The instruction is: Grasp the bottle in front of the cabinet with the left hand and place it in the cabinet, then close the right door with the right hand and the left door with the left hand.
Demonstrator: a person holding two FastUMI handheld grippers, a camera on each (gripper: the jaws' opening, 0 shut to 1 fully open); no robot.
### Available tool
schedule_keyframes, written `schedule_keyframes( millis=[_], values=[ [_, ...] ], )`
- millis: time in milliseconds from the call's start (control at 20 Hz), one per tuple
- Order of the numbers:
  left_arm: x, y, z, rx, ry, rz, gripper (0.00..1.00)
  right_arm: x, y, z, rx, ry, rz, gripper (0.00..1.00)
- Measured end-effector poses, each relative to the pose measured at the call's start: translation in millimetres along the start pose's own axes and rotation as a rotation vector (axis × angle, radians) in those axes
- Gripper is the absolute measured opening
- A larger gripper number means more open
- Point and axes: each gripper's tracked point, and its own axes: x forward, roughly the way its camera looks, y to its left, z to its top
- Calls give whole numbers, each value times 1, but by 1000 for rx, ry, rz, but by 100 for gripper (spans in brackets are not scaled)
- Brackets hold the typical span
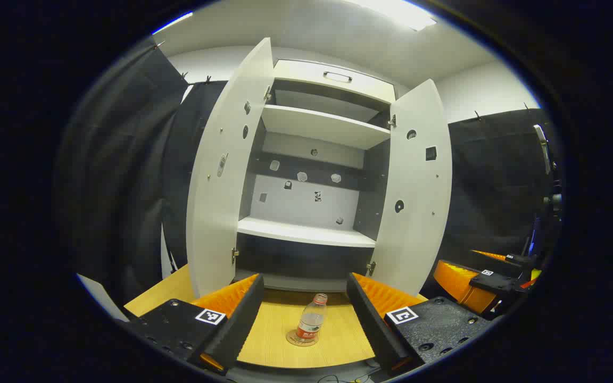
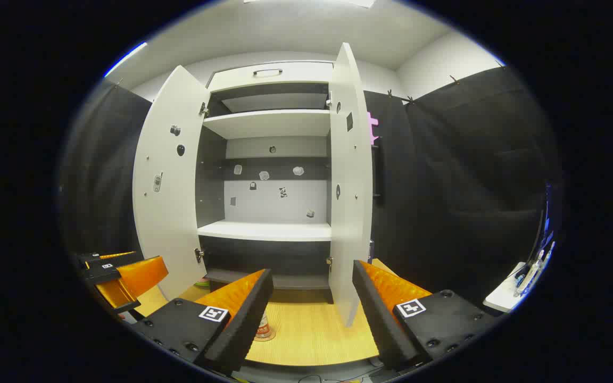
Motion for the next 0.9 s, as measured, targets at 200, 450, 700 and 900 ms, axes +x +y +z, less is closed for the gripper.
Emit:
schedule_keyframes(
  millis=[200,450,700,900],
  values=[
    [8,6,11,19,-28,41,94,13,-2,8,-4,-16,17,98],
    [27,2,20,31,-43,100,95,22,-23,34,-29,-102,34,98],
    [26,-34,44,76,-86,-5,95,10,-42,41,-21,-132,-13,98],
    [15,-40,38,49,-73,-23,94,3,-40,37,-30,-110,-8,98]
  ],
)
